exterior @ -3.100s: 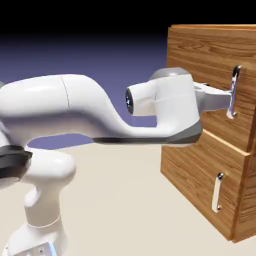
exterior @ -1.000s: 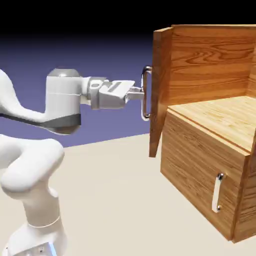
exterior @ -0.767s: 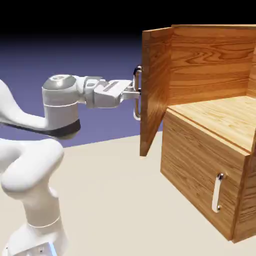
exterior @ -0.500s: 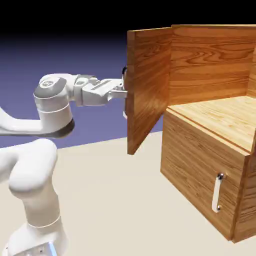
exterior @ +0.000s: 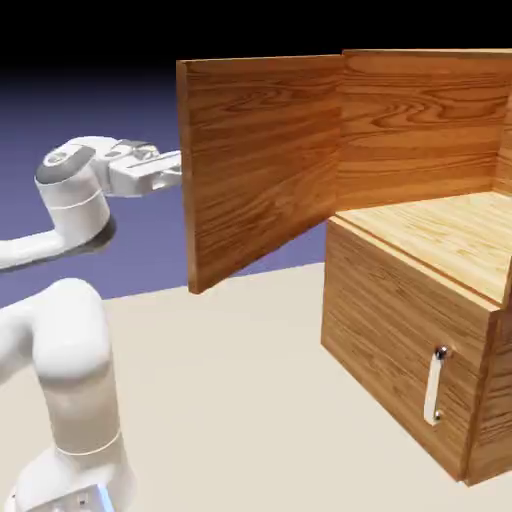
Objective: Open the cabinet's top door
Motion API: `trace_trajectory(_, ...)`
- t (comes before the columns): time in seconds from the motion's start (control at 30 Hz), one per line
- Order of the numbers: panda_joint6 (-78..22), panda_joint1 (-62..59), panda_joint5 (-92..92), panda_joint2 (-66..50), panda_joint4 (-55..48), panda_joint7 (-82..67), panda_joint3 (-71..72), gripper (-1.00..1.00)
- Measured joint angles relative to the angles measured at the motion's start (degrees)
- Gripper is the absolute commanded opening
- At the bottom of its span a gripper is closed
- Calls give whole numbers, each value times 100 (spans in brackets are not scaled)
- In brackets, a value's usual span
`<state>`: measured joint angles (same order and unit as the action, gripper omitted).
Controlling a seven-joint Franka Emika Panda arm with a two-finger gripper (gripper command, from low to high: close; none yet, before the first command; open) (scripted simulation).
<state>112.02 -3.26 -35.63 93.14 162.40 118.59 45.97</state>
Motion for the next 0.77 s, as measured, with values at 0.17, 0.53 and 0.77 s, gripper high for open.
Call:
trace_trajectory(0.17, -1209, -463, 641, -252, -994, -1, 844, -100)
trace_trajectory(0.53, -3278, -2025, 1333, -554, -3278, -168, 1848, -100)
trace_trajectory(0.77, -4399, -3095, 1499, -636, -4731, -363, 2181, -100)
